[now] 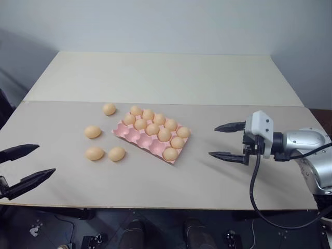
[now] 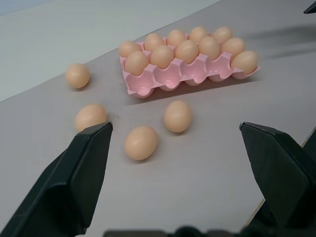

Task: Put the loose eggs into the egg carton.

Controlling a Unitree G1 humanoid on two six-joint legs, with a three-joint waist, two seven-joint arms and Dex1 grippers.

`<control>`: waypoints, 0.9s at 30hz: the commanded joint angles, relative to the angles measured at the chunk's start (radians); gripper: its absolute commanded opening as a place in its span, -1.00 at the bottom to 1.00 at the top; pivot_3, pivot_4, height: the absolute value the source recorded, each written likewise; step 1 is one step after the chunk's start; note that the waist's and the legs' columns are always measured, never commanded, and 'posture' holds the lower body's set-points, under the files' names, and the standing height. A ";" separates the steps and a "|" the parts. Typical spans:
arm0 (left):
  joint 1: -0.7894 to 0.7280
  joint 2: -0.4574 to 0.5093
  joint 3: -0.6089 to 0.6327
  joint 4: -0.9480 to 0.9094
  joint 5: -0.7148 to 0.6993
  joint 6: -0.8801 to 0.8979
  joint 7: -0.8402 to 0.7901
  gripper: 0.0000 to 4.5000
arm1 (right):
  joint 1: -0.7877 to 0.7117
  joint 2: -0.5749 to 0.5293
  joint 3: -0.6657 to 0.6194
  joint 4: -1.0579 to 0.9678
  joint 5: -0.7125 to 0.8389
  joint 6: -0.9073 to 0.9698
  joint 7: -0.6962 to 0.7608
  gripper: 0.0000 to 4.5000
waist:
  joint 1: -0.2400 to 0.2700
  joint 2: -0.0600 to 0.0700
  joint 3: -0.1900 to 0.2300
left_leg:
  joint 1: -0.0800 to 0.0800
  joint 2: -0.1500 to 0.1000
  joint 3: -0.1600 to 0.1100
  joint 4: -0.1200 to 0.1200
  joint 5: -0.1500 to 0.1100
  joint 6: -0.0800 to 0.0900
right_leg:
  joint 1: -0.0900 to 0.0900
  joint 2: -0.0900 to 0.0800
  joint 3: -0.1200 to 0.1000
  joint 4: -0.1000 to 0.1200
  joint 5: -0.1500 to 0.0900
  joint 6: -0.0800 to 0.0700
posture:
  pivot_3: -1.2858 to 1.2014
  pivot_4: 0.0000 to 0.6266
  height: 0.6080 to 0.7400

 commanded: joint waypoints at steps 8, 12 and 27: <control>-0.041 0.005 -0.048 -0.025 -0.008 -0.020 0.012 0.99 | 0.012 0.011 -0.021 -0.038 0.012 -0.015 -0.004 1.00 | -0.001 0.000 0.000 | 0.000 0.000 0.000 0.000 0.000 0.000 | 0.000 0.000 0.000 0.000 0.000 0.000 | 0.03 -0.52 1.00; -0.056 0.022 -0.062 0.015 0.005 -0.036 -0.006 0.99 | 0.001 -0.008 -0.045 -0.039 0.030 -0.006 0.014 1.00 | 0.000 0.000 0.000 | 0.000 0.000 0.000 0.000 0.000 0.000 | 0.000 0.000 0.000 0.000 0.000 0.000 | 0.03 -0.52 1.00; -0.369 0.087 -0.499 0.252 0.303 -0.261 0.063 0.99 | -0.058 -0.055 -0.102 -0.081 0.130 0.076 0.043 1.00 | 0.001 0.000 0.000 | 0.001 0.000 0.000 -0.001 0.000 0.000 | 0.000 0.000 0.000 0.000 0.000 0.000 | 0.03 -0.52 1.00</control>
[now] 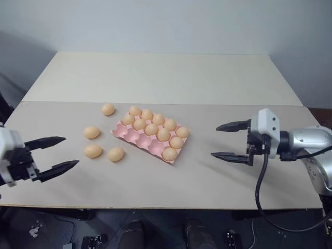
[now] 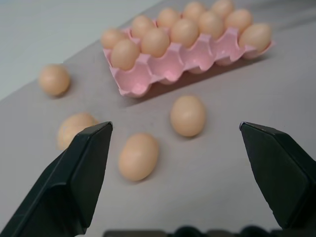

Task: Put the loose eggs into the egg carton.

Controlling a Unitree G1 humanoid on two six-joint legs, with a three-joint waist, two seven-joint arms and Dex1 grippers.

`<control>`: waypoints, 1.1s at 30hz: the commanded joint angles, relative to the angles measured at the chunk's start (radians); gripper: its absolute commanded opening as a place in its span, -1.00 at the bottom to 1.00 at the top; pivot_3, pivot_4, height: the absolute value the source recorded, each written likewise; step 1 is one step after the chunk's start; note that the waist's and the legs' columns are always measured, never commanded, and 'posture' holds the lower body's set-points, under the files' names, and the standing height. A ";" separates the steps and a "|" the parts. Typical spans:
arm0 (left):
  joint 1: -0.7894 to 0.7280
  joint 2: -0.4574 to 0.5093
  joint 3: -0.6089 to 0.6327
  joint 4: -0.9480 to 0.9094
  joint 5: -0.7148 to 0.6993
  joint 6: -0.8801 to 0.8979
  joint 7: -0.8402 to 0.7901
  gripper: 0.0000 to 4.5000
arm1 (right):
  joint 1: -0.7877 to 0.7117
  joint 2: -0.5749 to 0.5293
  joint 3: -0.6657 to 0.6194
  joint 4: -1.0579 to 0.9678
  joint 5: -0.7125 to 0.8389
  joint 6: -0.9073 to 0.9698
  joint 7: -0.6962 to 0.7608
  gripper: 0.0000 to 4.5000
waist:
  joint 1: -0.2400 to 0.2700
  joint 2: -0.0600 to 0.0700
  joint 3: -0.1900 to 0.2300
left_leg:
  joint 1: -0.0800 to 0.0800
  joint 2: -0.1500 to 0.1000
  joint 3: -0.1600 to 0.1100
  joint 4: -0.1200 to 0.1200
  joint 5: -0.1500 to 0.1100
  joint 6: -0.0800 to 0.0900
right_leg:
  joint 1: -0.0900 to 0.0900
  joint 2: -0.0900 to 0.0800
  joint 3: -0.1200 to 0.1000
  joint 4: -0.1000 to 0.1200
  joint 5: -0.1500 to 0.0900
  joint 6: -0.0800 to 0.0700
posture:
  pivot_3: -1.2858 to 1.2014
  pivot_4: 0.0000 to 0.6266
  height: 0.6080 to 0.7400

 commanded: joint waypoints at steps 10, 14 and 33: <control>-0.384 0.033 -0.420 0.315 0.280 -0.198 -0.016 0.99 | -0.014 -0.029 -0.060 -0.081 0.052 0.035 -0.019 1.00 | -0.001 0.000 0.000 | -0.002 -0.001 0.000 0.000 0.000 0.000 | -0.001 0.000 0.000 0.000 0.000 0.000 | 0.03 -0.52 1.00; -0.438 0.032 -0.483 0.378 0.316 -0.226 -0.040 0.99 | 0.013 -0.037 -0.090 -0.111 0.066 0.051 -0.036 1.00 | -0.001 0.000 0.000 | -0.002 -0.001 0.000 0.000 0.000 0.000 | -0.002 0.000 0.000 0.001 0.000 0.000 | 0.03 -0.52 1.00; -0.486 0.045 -0.489 0.388 0.288 -0.241 -0.108 -0.24 | 0.051 -0.046 -0.141 -0.151 0.105 0.083 -0.089 1.00 | 0.002 0.000 0.000 | -0.003 -0.001 -0.001 0.002 0.000 0.000 | -0.002 0.000 0.000 0.002 0.000 0.000 | 0.03 -0.52 1.00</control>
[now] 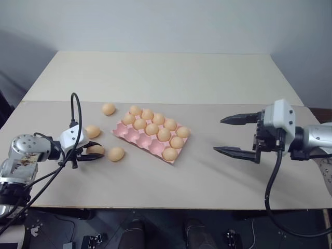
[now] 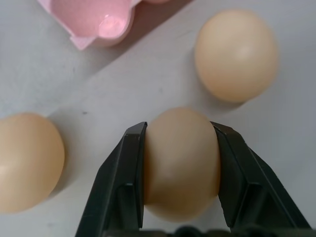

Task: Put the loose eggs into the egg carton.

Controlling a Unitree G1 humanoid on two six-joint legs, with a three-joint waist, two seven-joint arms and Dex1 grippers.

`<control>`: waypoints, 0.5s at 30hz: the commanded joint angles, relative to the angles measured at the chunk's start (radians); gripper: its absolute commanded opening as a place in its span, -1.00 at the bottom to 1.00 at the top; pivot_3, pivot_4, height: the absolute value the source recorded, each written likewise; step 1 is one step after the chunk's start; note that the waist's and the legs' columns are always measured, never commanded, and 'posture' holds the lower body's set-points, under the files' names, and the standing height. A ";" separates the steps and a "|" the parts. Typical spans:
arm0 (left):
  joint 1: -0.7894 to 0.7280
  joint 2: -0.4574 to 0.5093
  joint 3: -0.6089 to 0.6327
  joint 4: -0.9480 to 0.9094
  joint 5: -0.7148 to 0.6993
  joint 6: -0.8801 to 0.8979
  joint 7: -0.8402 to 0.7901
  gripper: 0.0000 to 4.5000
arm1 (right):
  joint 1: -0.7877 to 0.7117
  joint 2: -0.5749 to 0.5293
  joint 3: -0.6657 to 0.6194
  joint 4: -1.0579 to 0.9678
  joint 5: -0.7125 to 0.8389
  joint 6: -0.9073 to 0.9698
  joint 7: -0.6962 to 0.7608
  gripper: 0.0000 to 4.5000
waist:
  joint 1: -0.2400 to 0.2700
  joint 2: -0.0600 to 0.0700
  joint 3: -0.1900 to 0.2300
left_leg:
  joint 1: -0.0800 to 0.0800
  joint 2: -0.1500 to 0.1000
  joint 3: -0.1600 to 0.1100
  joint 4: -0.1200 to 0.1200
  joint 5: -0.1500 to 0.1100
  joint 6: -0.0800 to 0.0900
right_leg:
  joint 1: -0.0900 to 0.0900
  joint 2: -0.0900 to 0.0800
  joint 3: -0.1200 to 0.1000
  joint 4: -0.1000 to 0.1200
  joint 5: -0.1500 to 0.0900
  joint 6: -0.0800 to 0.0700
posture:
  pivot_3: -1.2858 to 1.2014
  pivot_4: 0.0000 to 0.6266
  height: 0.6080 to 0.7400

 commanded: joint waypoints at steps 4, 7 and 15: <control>0.028 0.144 0.126 -0.051 -0.111 0.005 -0.137 -0.24 | 0.003 -0.011 -0.037 -0.025 0.022 0.001 -0.011 1.00 | -0.006 0.000 0.000 | -0.001 0.000 0.000 0.000 0.000 0.000 | -0.002 0.000 0.000 0.001 0.000 0.000 | 0.03 -0.52 1.00; -0.037 0.129 0.155 -0.038 -0.150 0.037 -0.113 -0.24 | -0.002 -0.002 -0.035 -0.015 0.019 -0.007 -0.022 1.00 | 0.000 0.000 0.000 | -0.001 0.000 0.000 0.000 0.000 0.000 | -0.002 0.000 0.000 0.002 0.000 0.000 | 0.03 -0.52 1.00; -0.285 -0.066 0.046 0.040 -0.106 0.093 -0.015 -0.24 | -0.005 0.006 -0.030 -0.020 0.012 -0.017 -0.040 1.00 | 0.017 0.000 0.000 | -0.005 -0.001 -0.002 0.008 0.000 0.000 | -0.002 0.000 -0.002 0.003 0.000 0.001 | 0.03 -0.52 1.00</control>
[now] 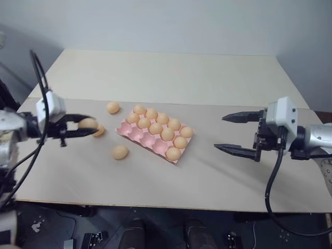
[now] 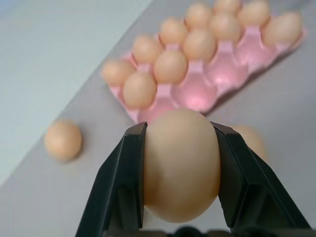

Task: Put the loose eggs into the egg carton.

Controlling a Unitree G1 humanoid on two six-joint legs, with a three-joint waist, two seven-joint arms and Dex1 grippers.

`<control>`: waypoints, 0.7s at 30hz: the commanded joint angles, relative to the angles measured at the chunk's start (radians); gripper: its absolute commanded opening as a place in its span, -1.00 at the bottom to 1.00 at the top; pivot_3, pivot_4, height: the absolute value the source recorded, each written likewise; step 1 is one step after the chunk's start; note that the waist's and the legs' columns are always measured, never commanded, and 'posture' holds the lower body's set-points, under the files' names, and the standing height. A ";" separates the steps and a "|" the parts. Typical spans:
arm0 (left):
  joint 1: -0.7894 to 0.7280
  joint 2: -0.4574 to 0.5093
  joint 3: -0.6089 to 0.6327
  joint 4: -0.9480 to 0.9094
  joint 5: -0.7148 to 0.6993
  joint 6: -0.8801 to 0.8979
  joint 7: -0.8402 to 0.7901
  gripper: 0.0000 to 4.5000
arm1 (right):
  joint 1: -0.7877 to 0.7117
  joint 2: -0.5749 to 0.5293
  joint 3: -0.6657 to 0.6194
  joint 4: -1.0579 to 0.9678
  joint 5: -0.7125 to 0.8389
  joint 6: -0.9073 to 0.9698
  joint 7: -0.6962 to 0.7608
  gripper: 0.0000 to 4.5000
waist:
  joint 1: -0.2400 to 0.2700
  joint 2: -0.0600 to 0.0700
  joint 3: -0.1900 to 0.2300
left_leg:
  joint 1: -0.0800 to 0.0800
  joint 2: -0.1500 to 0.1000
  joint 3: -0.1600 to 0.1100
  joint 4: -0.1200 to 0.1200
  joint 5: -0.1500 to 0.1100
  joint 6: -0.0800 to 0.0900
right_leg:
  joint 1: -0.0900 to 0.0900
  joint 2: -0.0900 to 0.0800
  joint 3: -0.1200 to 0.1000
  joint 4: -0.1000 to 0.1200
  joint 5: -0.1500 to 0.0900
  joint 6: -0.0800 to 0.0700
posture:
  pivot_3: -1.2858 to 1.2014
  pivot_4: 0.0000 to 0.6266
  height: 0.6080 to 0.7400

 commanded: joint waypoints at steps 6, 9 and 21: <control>-0.193 -0.144 -0.141 0.244 0.164 -0.100 0.084 -0.24 | -0.002 -0.008 -0.045 -0.041 0.013 -0.006 -0.028 1.00 | -0.012 0.000 0.000 | -0.001 0.000 -0.001 0.001 0.000 0.000 | -0.001 0.000 0.000 0.001 0.000 0.000 | 0.03 -0.52 1.00; -0.230 -0.176 -0.146 0.337 0.187 -0.143 0.098 -0.24 | 0.011 -0.009 -0.055 -0.054 0.018 -0.002 -0.036 1.00 | -0.018 0.000 0.000 | -0.002 0.000 -0.001 0.001 0.000 0.000 | -0.003 0.001 0.000 0.002 0.000 0.000 | 0.03 -0.52 1.00; -0.224 -0.156 -0.138 0.356 0.191 -0.159 0.009 0.03 | 0.041 -0.004 -0.068 -0.079 0.033 0.003 -0.065 1.00 | -0.017 0.000 0.000 | -0.005 0.000 -0.001 0.001 0.000 0.000 | -0.006 0.000 0.000 0.003 0.000 0.000 | 0.03 -0.52 1.00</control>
